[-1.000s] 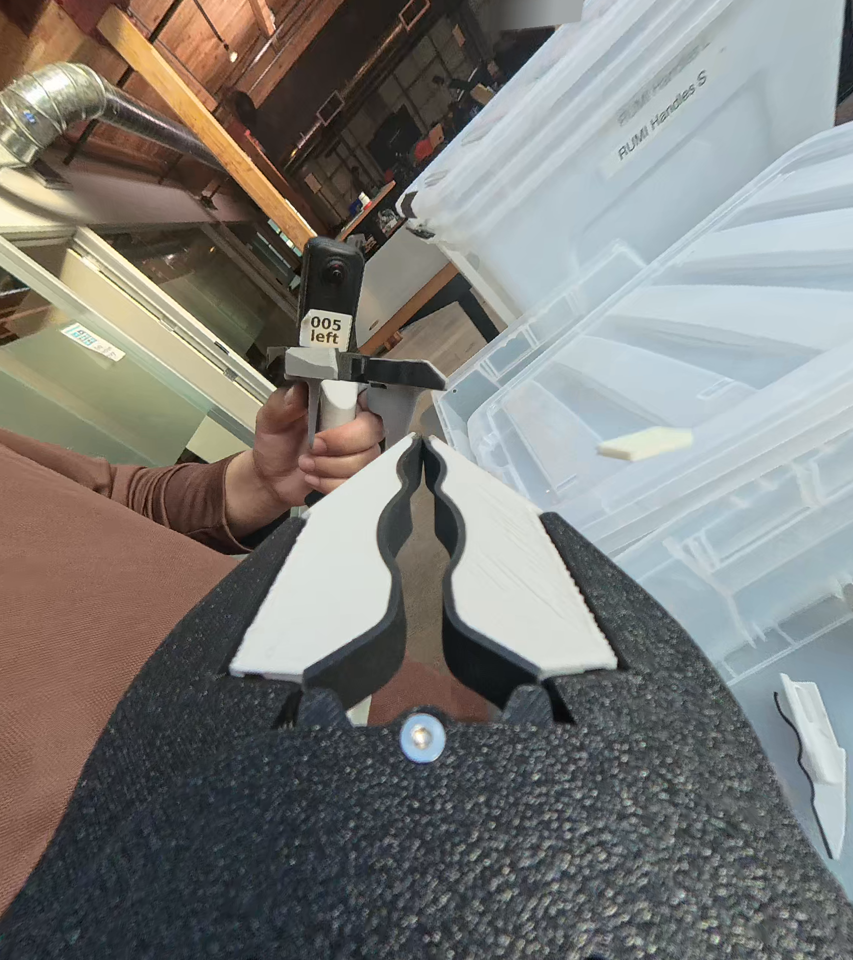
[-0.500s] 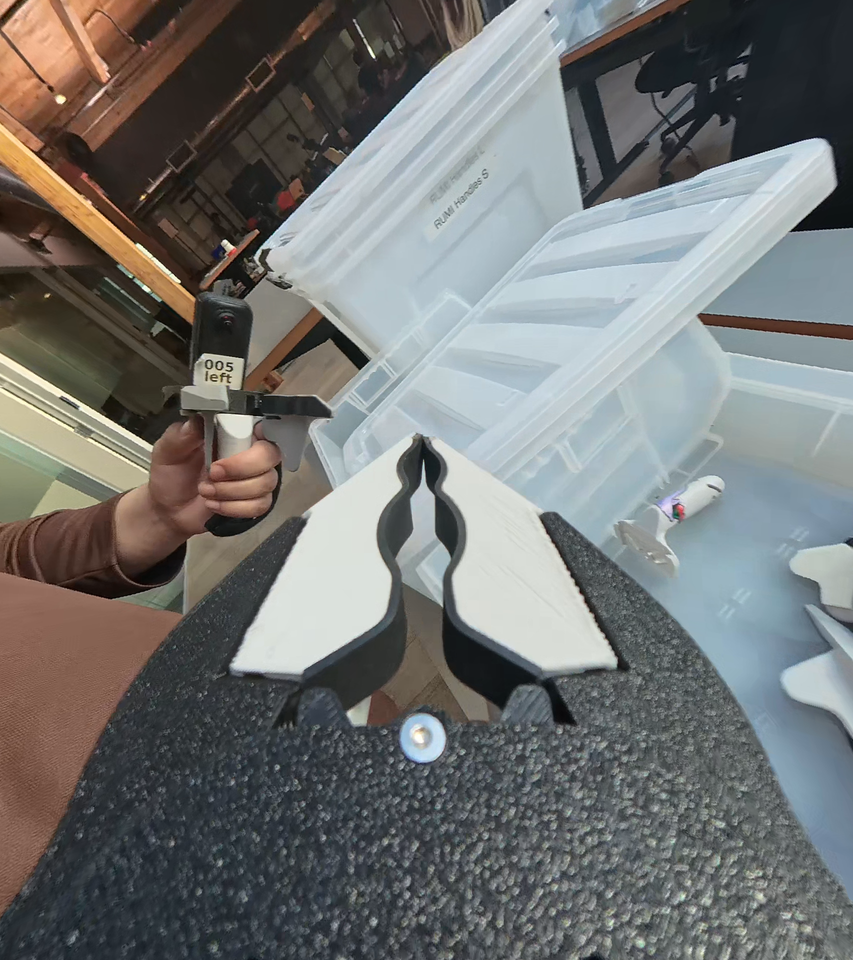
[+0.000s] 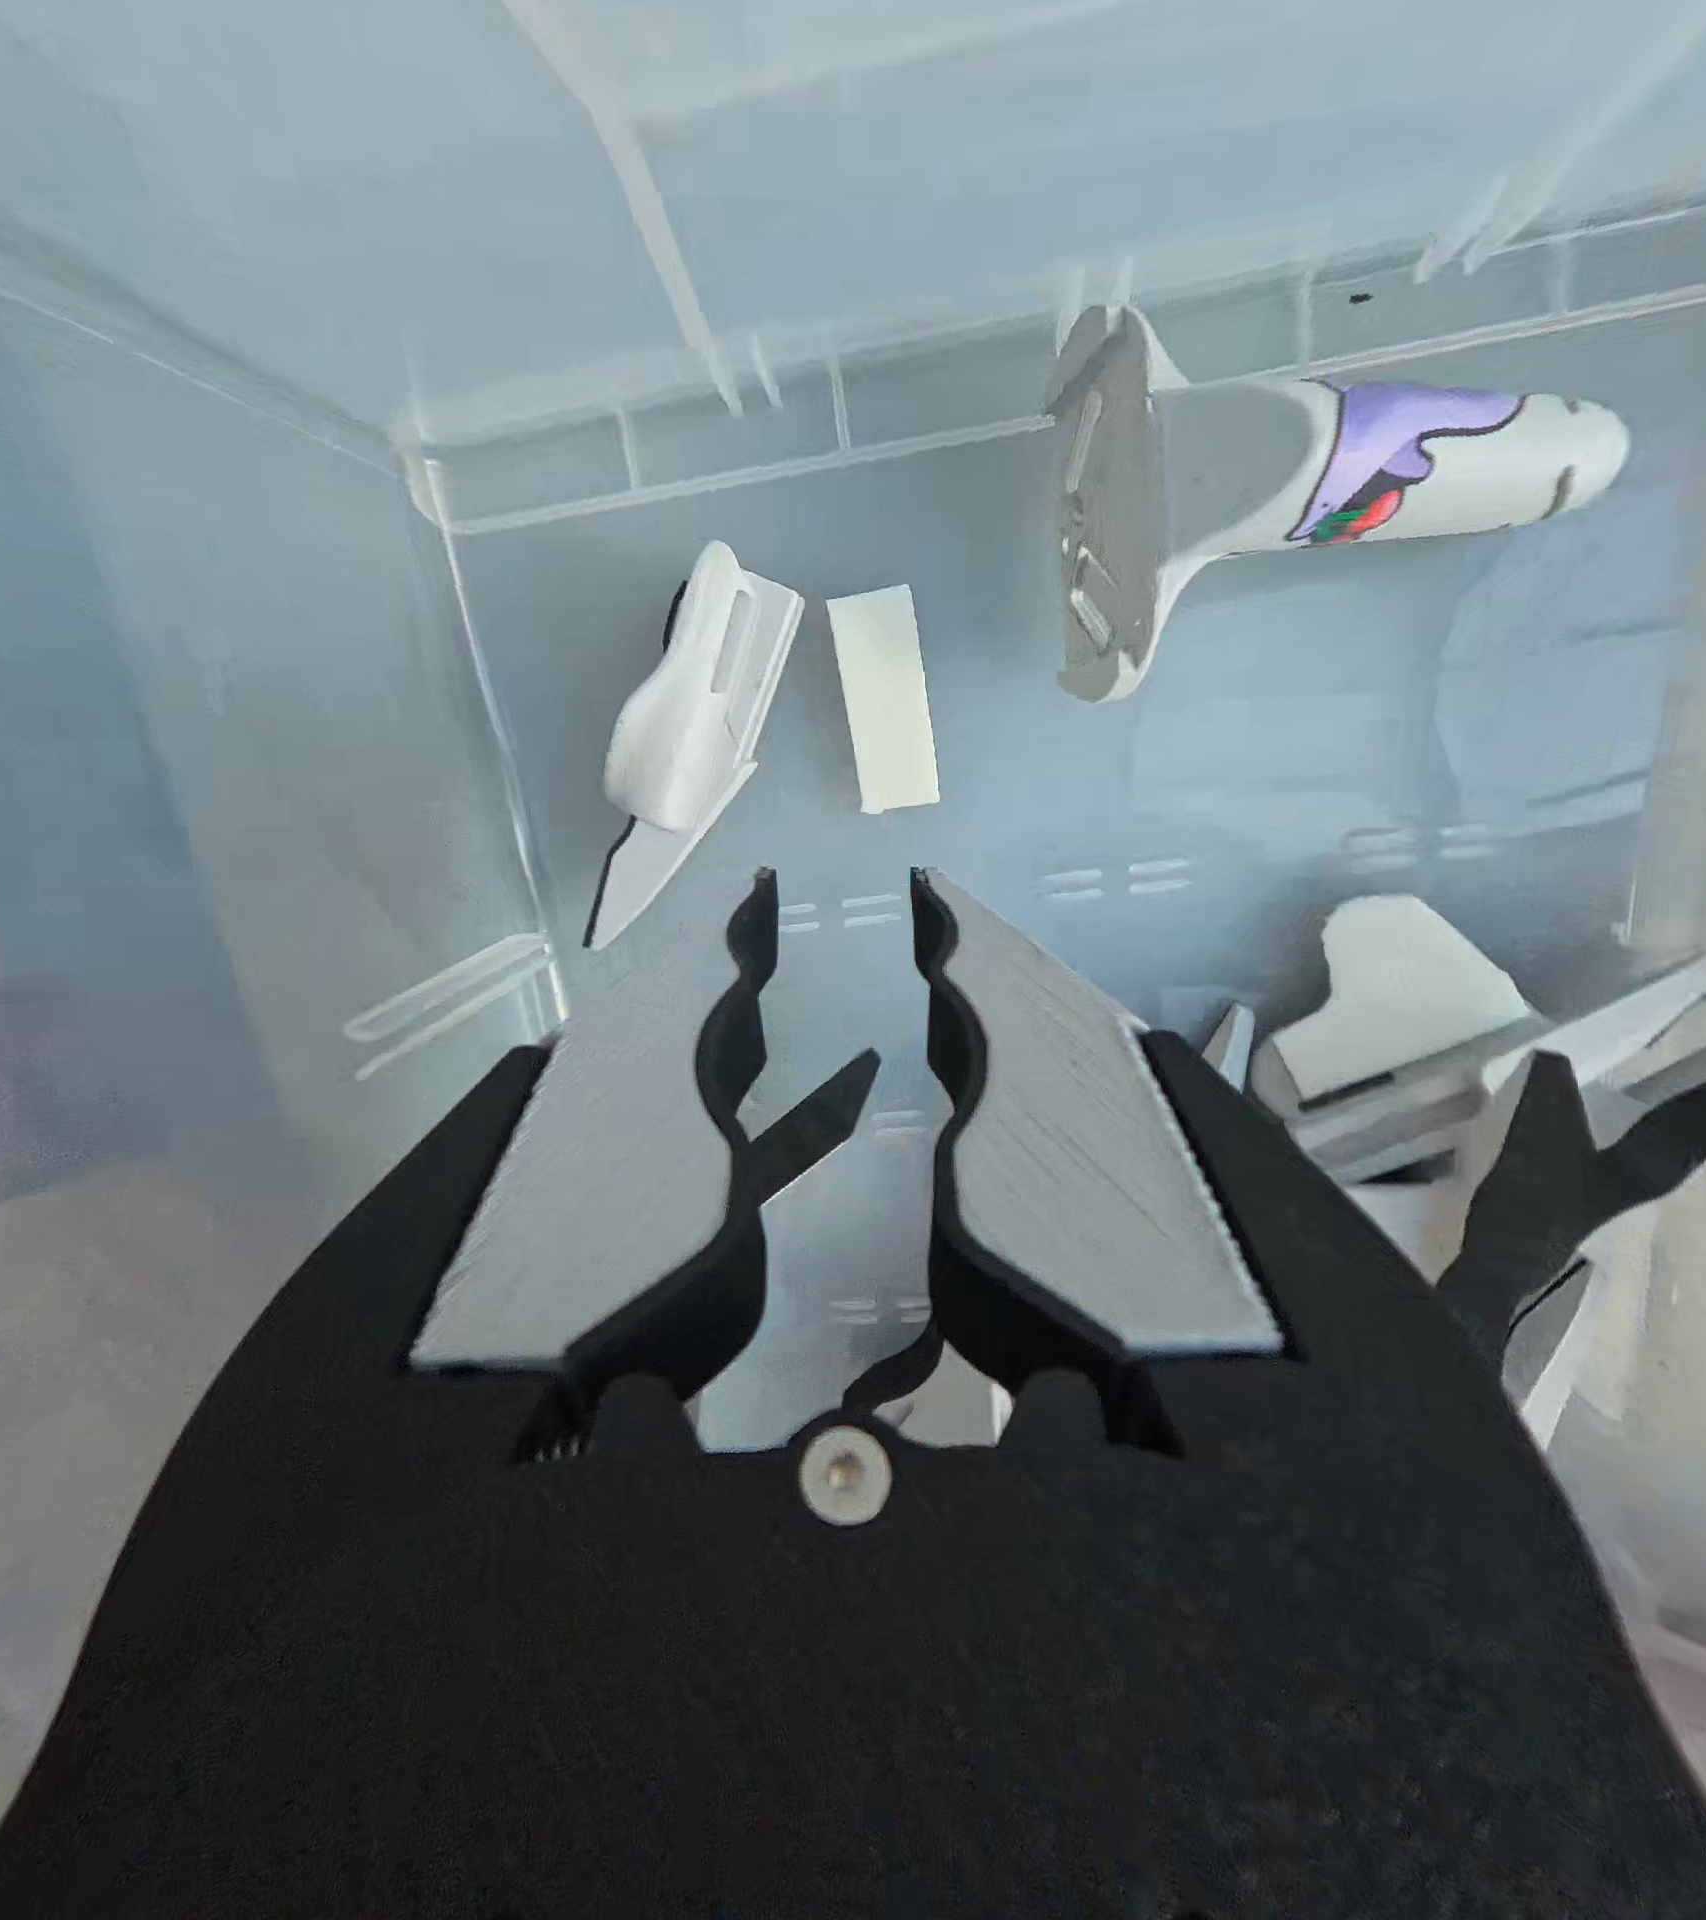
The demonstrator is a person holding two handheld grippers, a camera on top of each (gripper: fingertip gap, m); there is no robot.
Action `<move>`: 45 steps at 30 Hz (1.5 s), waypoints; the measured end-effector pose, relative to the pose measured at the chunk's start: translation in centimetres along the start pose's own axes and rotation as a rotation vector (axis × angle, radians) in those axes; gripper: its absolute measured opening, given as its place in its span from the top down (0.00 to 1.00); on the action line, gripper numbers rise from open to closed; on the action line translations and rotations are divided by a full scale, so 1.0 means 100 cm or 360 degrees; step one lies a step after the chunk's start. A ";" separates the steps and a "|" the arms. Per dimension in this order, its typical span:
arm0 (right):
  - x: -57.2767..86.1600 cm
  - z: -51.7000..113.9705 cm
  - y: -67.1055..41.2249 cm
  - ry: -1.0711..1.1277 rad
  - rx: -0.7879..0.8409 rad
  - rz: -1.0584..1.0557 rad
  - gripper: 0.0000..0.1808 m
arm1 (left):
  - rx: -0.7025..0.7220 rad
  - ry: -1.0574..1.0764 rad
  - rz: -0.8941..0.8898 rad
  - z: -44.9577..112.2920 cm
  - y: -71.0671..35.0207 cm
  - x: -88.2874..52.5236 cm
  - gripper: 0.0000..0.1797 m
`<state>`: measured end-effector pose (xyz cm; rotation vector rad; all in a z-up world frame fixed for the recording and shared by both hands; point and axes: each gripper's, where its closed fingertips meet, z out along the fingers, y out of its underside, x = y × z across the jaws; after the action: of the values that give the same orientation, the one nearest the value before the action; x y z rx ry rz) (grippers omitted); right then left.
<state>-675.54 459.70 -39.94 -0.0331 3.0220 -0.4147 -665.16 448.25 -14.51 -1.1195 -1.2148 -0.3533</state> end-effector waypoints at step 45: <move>-0.125 -0.198 -0.123 0.0535 0.0872 0.0347 0.90 | -0.0406 0.0037 0.0103 0.045 0.035 0.003 0.98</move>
<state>-664.83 453.53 -16.57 0.4382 3.0468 -1.3156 -665.00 453.71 -16.28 -1.3671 -1.1315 -0.4803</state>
